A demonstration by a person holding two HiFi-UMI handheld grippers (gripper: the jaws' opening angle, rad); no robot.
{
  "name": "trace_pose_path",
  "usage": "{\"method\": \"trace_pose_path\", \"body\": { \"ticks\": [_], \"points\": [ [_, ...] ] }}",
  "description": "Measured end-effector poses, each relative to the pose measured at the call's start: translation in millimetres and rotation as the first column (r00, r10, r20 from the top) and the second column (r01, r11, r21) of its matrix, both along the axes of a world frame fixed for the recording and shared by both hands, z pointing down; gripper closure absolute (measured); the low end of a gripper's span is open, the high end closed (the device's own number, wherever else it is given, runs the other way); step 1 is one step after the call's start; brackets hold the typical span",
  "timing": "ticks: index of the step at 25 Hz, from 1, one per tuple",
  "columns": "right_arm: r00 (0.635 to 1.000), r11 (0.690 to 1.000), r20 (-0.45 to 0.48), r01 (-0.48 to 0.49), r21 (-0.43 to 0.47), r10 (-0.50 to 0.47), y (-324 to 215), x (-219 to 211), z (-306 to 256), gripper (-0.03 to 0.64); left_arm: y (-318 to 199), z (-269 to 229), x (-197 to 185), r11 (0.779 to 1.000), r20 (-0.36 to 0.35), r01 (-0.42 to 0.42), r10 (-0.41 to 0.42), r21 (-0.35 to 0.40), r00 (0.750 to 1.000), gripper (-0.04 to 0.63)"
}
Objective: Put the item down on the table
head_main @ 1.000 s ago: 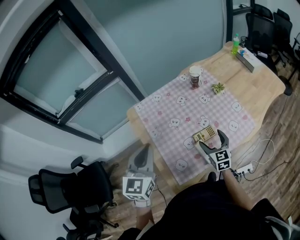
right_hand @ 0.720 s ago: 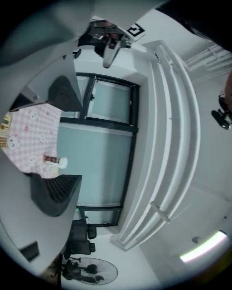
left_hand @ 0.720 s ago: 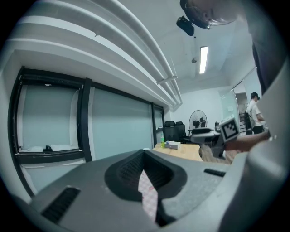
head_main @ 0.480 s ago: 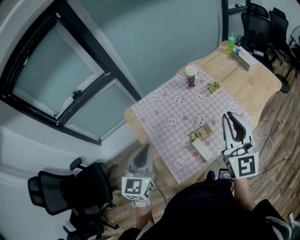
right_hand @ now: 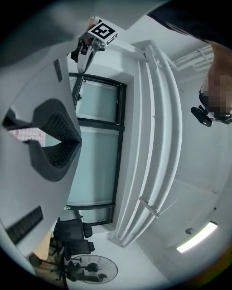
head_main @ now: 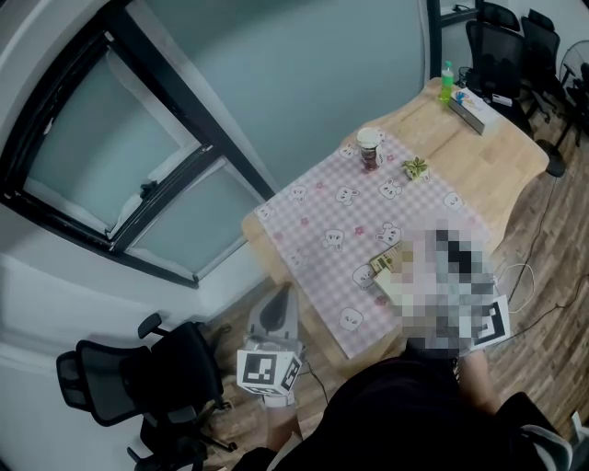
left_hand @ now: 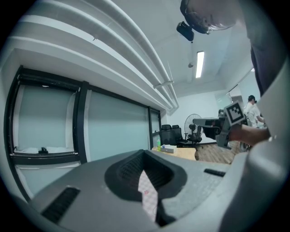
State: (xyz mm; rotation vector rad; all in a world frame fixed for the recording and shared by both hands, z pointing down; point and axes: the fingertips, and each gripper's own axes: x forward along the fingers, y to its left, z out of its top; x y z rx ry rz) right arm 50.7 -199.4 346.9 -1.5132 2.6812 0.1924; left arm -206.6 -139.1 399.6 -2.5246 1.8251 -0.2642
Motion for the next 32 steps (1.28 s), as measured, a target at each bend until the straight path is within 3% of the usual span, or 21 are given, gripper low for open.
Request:
{"method": "trace_pose_path", "body": {
  "ticks": [32],
  "points": [
    [1.0, 1.0, -0.012, -0.004, -0.005, 0.004, -6.6, 27.8, -0.3, 0.6, -12.4, 1.1, 13.4, 1.0, 0.026, -0.014, 0.014, -0.003, 1.0, 0.597]
  ]
}}
